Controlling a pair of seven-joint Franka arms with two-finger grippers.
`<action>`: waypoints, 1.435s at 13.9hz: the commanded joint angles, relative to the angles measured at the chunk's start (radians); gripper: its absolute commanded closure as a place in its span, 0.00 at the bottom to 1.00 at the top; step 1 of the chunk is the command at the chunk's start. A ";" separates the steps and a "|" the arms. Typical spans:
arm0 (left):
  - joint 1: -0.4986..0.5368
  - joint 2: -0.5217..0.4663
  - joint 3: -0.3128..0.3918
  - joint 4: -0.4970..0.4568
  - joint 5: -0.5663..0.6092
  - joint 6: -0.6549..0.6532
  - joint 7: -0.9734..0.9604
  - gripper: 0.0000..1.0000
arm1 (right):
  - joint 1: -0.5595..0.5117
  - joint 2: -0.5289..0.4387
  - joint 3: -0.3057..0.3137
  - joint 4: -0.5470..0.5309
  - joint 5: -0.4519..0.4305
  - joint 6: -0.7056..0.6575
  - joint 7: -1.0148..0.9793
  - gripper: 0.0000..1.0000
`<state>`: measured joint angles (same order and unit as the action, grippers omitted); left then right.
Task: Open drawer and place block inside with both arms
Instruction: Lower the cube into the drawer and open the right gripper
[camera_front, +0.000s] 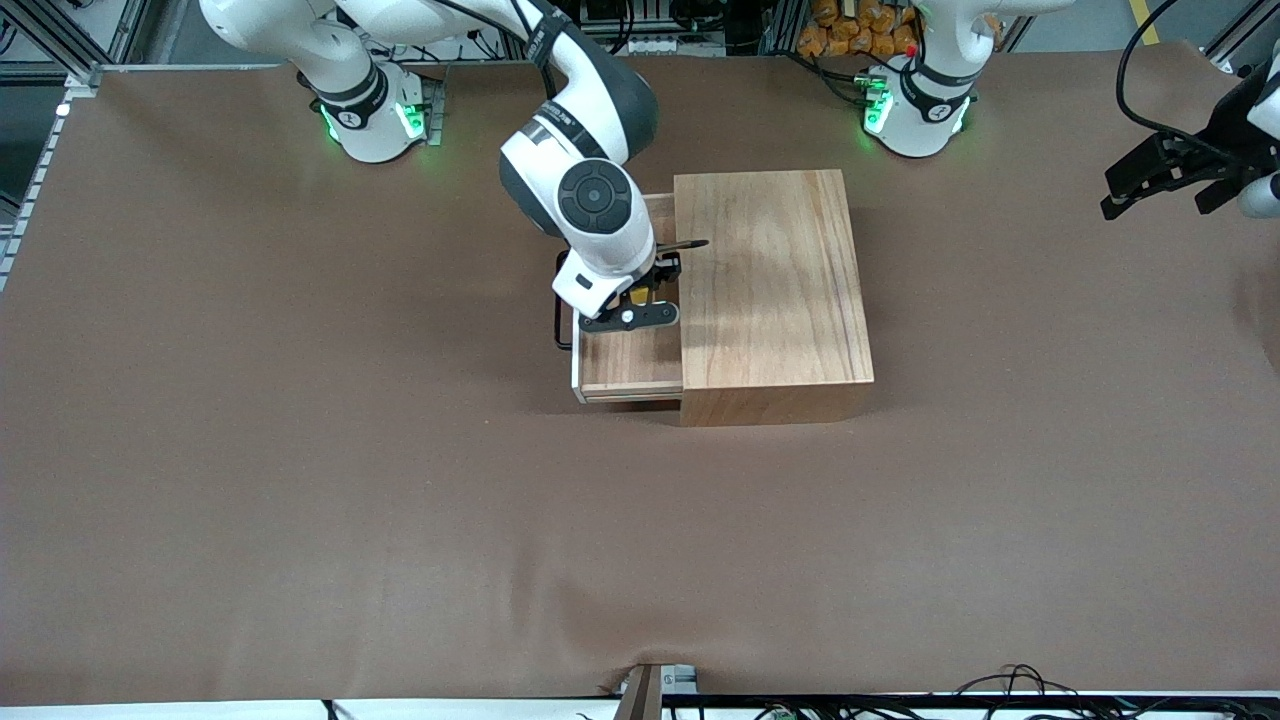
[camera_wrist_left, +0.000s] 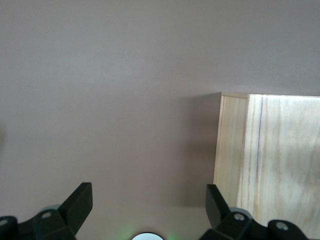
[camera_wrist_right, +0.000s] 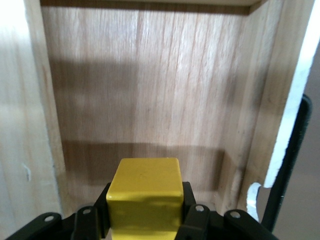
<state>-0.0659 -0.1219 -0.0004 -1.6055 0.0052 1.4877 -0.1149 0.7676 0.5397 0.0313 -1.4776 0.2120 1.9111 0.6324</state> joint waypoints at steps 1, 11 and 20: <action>0.009 -0.030 -0.010 -0.014 0.006 0.000 0.011 0.00 | -0.002 -0.020 -0.011 -0.007 -0.016 -0.003 0.021 0.00; 0.009 -0.035 -0.012 -0.007 0.002 -0.003 0.014 0.00 | -0.281 -0.216 -0.014 -0.003 -0.025 -0.187 -0.040 0.00; 0.008 -0.031 -0.012 -0.008 0.004 -0.015 0.011 0.00 | -0.605 -0.363 -0.014 -0.012 -0.120 -0.346 -0.328 0.00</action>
<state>-0.0658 -0.1357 -0.0056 -1.6046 0.0052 1.4838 -0.1142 0.2021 0.2306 -0.0045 -1.4530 0.1188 1.5845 0.3419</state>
